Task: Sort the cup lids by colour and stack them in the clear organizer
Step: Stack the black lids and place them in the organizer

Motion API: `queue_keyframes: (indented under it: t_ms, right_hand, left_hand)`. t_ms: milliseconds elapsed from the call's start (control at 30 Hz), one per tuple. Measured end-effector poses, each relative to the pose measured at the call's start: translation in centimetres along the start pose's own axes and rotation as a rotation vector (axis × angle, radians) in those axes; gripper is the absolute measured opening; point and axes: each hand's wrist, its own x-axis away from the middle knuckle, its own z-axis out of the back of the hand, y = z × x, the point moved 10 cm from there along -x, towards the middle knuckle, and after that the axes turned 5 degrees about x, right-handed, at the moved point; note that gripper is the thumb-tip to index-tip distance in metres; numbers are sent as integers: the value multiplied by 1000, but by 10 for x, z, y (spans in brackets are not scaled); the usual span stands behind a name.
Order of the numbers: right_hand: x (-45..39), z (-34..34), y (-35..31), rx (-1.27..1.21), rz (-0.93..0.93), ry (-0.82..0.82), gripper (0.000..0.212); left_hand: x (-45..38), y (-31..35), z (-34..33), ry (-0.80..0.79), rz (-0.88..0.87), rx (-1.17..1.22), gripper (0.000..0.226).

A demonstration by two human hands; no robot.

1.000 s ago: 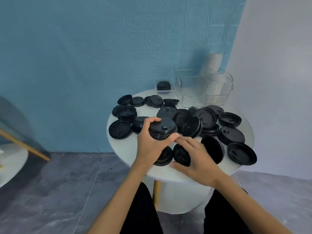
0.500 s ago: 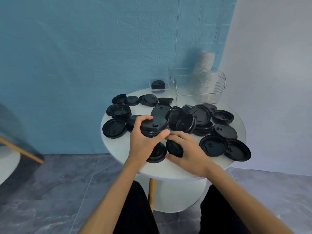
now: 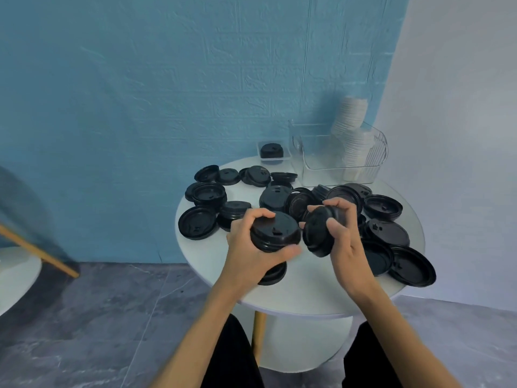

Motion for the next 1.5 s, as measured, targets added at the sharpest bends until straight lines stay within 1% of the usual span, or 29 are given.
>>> queue_keyframes:
  t_ms: [67, 167, 300, 400, 467, 633, 733, 800, 933, 1033, 1100, 1167, 1233, 1300, 1400, 1433, 1500]
  right_hand:
    - [-2, 8, -4, 4, 23, 70, 37]
    - [0, 11, -7, 55, 56, 116, 40]
    - [5, -2, 7, 100, 13, 35, 37]
    - [8, -7, 17, 71, -18, 2, 29]
    - [8, -7, 20, 63, -21, -6, 29]
    - [8, -15, 16, 53, -26, -51, 33]
    - [10, -18, 13, 83, 0, -76, 40]
    - [10, -17, 15, 118, -8, -92, 40]
    - [11, -9, 20, 154, -36, -28, 53]
    - [12, -10, 21, 197, -40, -36, 62]
    - [12, -7, 21, 193, -26, 6, 65]
    - [9, -10, 22, 185, -17, 30, 65]
    - [4, -21, 27, 194, -22, -5, 60]
    - [0, -32, 34, 260, -46, -66, 55]
    - [3, -40, 41, 390, -52, -155, 67]
    - [4, -40, 40, 437, -35, -170, 67]
    - [7, -40, 39, 478, -13, -189, 61]
  left_hand:
    - [3, -2, -10, -65, 34, -125, 70]
    - [4, -2, -27, -191, 7, -268, 73]
    - [7, -1, -46, -360, -47, -474, 69]
    - [8, -6, -47, -426, -65, -573, 74]
    - [8, -11, -44, -444, -92, -639, 79]
    - [5, -17, -38, -442, -102, -696, 85]
    - [6, -18, -36, -436, -99, -680, 93]
    - [6, -18, -34, -428, -82, -659, 94]
    - [3, -19, -26, -401, 9, -632, 102]
    - [-1, -20, -20, -390, -54, -737, 105]
    - [-2, -26, -13, -384, -80, -800, 110]
    - [-1, -29, -11, -384, -86, -814, 109]
    - [-1, -26, -13, -363, -102, -804, 102]
    - [-2, -23, -15, -334, -105, -793, 96]
    - [-2, -25, -12, -303, -85, -769, 101]
    - [-2, -26, -9, -289, -71, -752, 104]
    - [-2, -27, -5, -269, -46, -733, 104]
